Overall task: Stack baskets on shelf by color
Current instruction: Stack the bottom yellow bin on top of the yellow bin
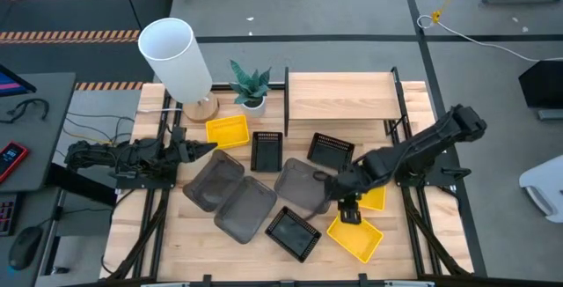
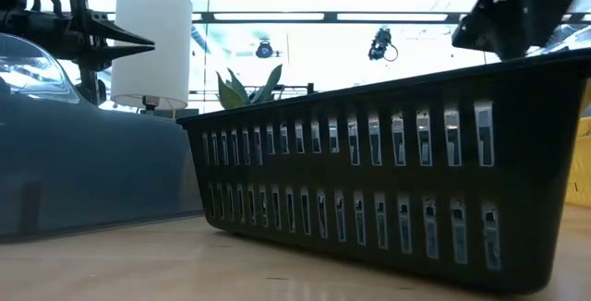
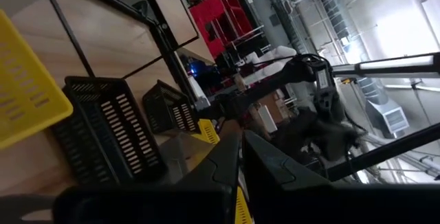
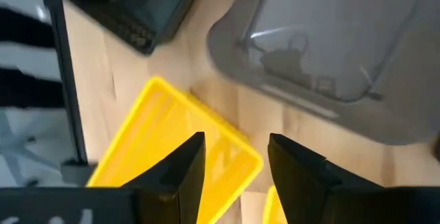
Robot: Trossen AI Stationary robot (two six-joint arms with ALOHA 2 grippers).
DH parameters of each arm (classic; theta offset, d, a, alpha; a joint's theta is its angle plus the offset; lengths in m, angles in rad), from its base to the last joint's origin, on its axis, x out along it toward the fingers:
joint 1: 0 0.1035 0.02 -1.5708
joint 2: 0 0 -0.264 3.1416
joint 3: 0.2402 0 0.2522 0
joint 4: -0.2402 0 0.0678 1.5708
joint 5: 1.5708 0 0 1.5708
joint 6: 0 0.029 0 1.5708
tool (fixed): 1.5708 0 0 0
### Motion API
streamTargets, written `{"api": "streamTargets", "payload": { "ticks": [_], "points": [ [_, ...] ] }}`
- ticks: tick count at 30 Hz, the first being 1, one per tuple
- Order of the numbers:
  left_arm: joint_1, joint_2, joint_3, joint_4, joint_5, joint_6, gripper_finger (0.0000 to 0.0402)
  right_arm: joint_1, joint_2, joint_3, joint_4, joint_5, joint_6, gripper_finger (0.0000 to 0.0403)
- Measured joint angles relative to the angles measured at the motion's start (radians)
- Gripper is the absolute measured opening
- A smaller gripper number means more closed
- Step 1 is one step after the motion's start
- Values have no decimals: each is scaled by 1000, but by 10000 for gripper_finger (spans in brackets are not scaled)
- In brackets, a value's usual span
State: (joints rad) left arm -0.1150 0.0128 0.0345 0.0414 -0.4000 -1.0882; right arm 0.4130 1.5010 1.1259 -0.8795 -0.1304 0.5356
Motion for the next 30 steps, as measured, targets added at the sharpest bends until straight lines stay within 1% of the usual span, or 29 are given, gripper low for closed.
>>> {"api": "streamTargets", "payload": {
  "ticks": [5,9,15,18,22,26,28,30],
  "points": [
    [0,0,0,0,0,0,29,79,65,0,0,8,-45,155],
    [0,0,0,0,0,0,27,137,88,-1,-5,9,46,153],
    [0,0,0,1,0,0,24,239,76,-1,-4,0,172,153],
    [0,0,0,6,0,0,27,287,80,-1,48,-32,201,153],
    [0,0,0,7,0,0,29,342,86,-1,107,-39,233,153],
    [0,0,0,12,0,0,27,401,87,25,64,-44,202,152],
    [0,0,0,12,0,0,24,430,87,47,50,-34,123,149],
    [0,0,0,12,0,0,21,458,87,66,45,-19,9,145]
  ]
}}
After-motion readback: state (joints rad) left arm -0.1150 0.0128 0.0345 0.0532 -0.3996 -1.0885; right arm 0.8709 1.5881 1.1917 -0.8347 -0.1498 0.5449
